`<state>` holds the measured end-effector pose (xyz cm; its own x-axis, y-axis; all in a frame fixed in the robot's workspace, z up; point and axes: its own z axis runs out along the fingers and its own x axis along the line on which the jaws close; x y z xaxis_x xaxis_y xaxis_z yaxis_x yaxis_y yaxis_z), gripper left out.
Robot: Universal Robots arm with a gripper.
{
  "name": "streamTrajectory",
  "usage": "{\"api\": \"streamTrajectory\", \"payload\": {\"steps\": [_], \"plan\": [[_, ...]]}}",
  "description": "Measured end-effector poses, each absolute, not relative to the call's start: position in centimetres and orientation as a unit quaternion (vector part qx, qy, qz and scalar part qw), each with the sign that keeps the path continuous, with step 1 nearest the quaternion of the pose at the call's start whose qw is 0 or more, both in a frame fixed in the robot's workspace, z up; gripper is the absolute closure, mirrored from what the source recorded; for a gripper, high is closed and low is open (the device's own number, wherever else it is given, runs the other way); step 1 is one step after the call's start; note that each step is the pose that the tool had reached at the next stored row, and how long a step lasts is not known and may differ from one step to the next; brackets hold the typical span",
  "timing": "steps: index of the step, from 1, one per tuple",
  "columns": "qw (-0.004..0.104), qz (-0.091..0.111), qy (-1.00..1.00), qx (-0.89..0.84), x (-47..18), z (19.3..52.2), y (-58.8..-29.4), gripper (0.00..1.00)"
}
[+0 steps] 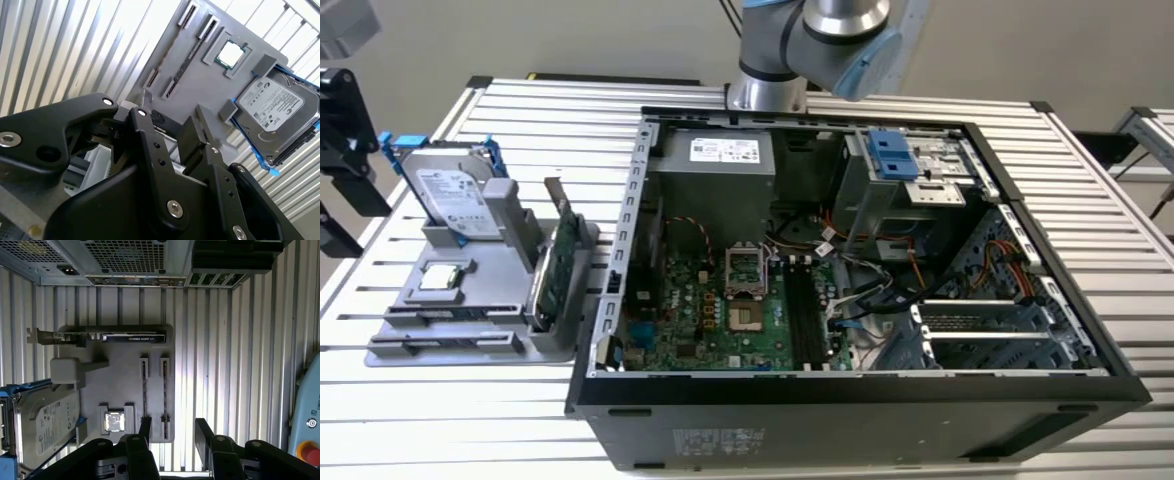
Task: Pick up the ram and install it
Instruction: 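Pick up the ram and move it above insertion slot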
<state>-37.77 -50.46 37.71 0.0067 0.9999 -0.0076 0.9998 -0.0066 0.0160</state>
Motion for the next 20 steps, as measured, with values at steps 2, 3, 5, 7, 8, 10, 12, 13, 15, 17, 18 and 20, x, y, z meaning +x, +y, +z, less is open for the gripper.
{"api": "streamTrajectory", "payload": {"steps": [2,3,5,7,8,10,12,13,15,17,18,20], "plan": [[0.008,0.003,0.705,0.709,-37.8,37.6,-50.5,0.00],[0.008,0.003,0.705,0.709,-37.8,37.5,-50.5,0.00],[0.008,0.003,0.705,0.709,-37.8,37.3,-50.5,0.00],[0.008,0.003,0.705,0.709,-37.8,37.1,-50.5,0.00],[0.008,0.003,0.705,0.709,-37.8,37.0,-50.5,0.00],[0.008,0.003,0.705,0.709,-37.8,36.9,-50.4,0.00],[0.008,0.003,0.705,0.709,-37.8,36.8,-50.4,0.00],[0.008,0.003,0.705,0.709,-37.8,36.7,-50.4,0.00],[0.008,0.003,0.705,0.709,-37.8,36.6,-50.3,0.00],[0.008,0.003,0.705,0.709,-37.8,36.4,-50.2,0.00],[0.008,0.003,0.705,0.709,-37.8,36.3,-50.1,0.00],[0.008,0.003,0.705,0.709,-37.8,36.1,-50.0,0.00]]}}
